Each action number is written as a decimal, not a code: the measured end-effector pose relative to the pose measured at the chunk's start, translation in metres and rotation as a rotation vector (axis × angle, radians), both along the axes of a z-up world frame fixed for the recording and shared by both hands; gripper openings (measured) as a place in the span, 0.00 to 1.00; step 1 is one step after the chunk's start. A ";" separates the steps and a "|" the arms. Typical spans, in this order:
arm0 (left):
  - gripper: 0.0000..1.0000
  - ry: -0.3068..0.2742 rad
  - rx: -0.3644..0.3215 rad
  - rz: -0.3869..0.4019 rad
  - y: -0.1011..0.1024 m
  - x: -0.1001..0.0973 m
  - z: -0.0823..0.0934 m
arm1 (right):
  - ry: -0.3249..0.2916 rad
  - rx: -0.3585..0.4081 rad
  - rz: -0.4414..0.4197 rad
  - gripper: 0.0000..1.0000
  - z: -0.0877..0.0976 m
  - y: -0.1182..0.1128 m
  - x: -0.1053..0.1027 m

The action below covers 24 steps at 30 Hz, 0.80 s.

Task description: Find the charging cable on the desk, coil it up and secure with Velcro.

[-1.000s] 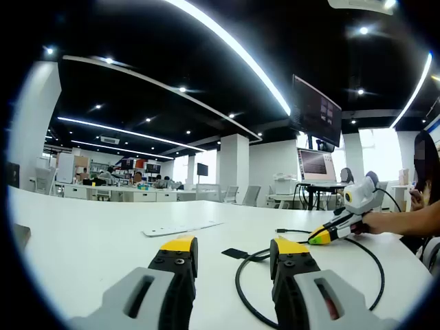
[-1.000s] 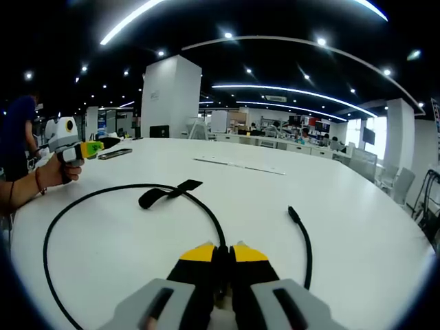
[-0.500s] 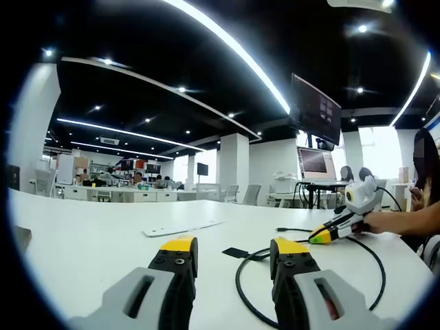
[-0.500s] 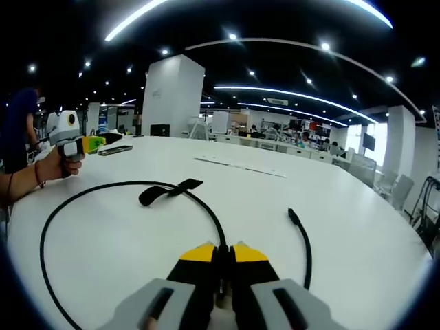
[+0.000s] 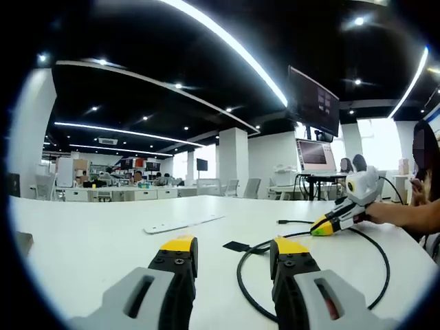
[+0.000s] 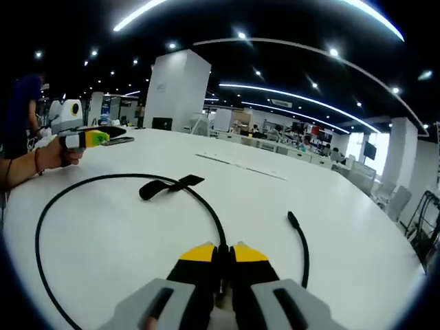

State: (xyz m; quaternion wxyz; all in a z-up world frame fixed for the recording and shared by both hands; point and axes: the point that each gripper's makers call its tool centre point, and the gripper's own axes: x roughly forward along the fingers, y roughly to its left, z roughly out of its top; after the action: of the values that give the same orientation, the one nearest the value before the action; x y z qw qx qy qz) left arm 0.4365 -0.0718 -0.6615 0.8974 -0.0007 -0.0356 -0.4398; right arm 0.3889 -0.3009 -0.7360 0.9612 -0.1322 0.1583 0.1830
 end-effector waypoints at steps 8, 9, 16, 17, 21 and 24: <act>0.42 0.006 0.011 0.005 0.000 0.002 -0.003 | -0.014 -0.033 0.001 0.09 0.001 0.001 0.000; 0.42 0.008 0.013 0.006 0.000 0.003 -0.004 | -0.014 -0.030 0.001 0.09 0.001 0.000 0.000; 0.42 0.007 0.030 0.010 0.000 0.005 -0.006 | -0.017 -0.022 0.005 0.09 0.003 0.001 0.000; 0.42 0.007 0.032 0.009 -0.001 0.005 -0.006 | -0.019 -0.026 0.006 0.09 0.003 0.001 0.000; 0.42 0.007 0.029 0.010 0.000 0.006 -0.005 | -0.022 -0.028 0.007 0.09 0.004 0.001 0.001; 0.42 0.006 0.026 0.012 0.000 0.007 -0.004 | -0.022 -0.027 0.008 0.09 0.004 -0.001 0.002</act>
State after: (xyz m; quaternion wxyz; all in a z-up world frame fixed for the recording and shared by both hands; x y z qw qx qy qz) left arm 0.4440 -0.0715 -0.6651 0.9000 0.0097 -0.0270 -0.4350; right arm 0.3912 -0.3015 -0.7323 0.9603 -0.1478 0.1494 0.1833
